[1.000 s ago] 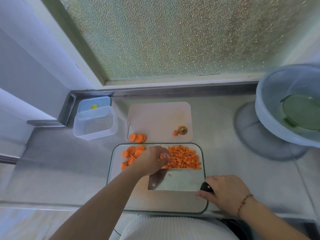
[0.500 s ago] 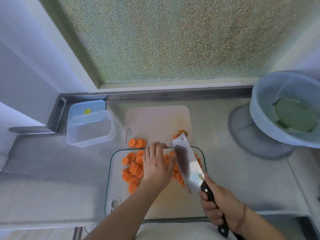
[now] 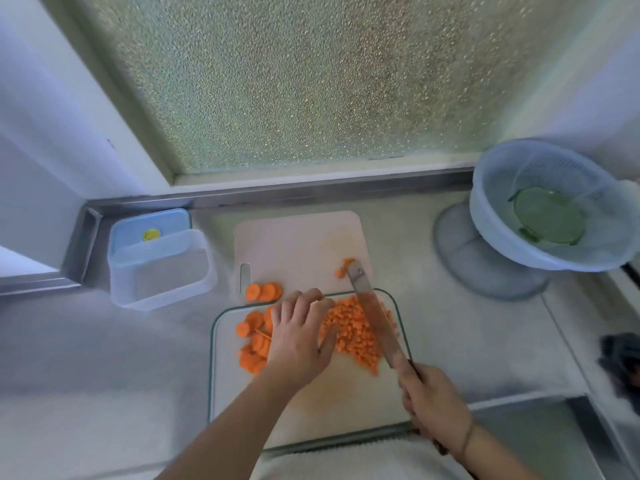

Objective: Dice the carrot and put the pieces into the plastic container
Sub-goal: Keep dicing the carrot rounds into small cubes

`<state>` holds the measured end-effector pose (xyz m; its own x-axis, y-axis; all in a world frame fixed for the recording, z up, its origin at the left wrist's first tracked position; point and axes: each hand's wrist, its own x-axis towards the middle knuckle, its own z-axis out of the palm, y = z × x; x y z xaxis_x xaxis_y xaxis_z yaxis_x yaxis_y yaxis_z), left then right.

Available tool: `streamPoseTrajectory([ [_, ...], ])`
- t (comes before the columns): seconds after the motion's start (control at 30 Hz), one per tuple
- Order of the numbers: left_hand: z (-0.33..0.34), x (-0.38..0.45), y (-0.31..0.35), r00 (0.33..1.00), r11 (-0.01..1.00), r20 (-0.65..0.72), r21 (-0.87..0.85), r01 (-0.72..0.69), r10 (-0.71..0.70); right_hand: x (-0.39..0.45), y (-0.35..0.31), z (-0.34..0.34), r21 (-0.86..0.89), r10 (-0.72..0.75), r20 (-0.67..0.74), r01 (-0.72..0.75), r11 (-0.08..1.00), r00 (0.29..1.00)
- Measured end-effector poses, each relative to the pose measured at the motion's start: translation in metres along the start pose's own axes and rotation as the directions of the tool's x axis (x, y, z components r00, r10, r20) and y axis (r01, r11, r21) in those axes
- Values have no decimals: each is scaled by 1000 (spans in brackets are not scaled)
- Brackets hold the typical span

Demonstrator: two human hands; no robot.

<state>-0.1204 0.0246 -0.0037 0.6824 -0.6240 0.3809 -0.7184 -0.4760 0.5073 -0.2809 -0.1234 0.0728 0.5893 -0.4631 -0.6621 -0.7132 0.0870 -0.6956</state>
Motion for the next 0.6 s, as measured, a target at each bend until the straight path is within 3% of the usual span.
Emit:
streamPoseTrajectory([
  [0.13, -26, -16, -52, 978, 975, -118, 116, 187, -174, 2, 15, 7, -29, -40, -12, 40, 999, 999],
  [0.33, -44, 6, -90, 940, 938, 61, 114, 329, -337, -4, 24, 22, -84, -34, 9, 34, 996, 999],
  [0.4, -42, 26, -91, 930, 938, 160, 164, 305, -330, -6, 22, 26, -96, -35, 2, 35, 995, 999],
  [0.5, -36, 52, -88, 858, 912, 327, 248, 326, -395, -5, 20, 29, -123, -51, -27, 47, 991, 998],
  [0.6, -28, 67, -90, 812, 872, 409, 434, 228, -416, -8, 17, 33, -109, -51, -30, 48, 993, 998],
])
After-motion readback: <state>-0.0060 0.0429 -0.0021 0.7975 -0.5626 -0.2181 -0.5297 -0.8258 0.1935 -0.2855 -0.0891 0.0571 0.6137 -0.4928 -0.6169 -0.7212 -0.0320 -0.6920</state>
